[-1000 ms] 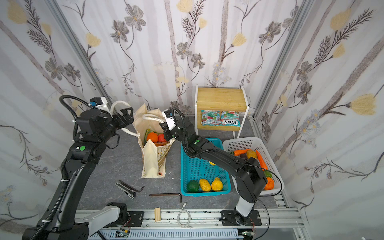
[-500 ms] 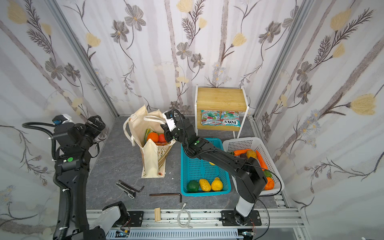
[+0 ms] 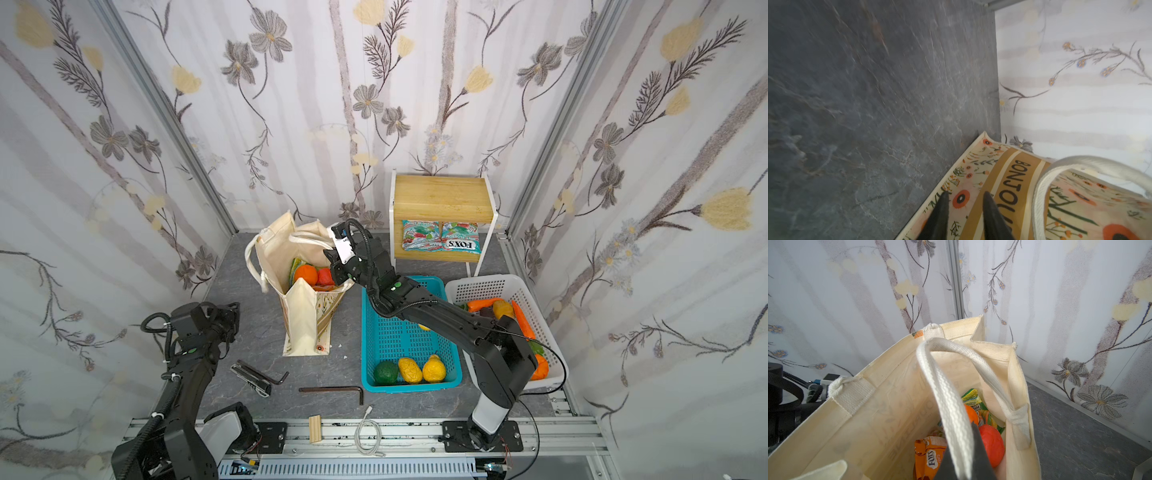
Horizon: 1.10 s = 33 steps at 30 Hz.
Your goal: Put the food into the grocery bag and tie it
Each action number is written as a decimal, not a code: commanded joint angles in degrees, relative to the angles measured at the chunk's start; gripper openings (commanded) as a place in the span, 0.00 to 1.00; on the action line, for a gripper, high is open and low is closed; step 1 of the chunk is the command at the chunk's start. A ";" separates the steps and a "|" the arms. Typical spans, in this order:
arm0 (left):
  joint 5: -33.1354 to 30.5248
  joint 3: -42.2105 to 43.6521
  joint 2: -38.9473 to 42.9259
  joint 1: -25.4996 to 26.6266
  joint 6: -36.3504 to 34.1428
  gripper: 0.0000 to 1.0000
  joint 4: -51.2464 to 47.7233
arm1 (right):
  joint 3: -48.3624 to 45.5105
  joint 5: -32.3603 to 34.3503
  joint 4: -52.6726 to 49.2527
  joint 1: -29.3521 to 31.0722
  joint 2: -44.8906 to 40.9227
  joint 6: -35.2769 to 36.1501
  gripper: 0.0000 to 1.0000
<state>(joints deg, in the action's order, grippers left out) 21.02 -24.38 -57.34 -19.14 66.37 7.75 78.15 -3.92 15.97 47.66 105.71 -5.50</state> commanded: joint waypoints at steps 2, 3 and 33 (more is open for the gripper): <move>-3.50 1.94 -1.34 5.88 4.19 0.06 10.03 | -0.08 0.36 2.17 0.13 -0.33 0.31 0.00; -4.12 2.51 -1.66 7.01 4.33 0.06 10.41 | -0.03 0.21 2.16 0.11 -0.33 0.22 0.00; -11.60 -13.79 -3.19 18.51 -13.54 0.72 24.53 | 2.24 -1.85 -0.14 0.26 -0.06 -0.19 0.00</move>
<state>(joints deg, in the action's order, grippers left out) 7.64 -36.40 -59.70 -0.58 56.49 30.85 79.35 -4.34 14.90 47.68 105.25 -5.56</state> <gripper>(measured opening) 0.729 0.085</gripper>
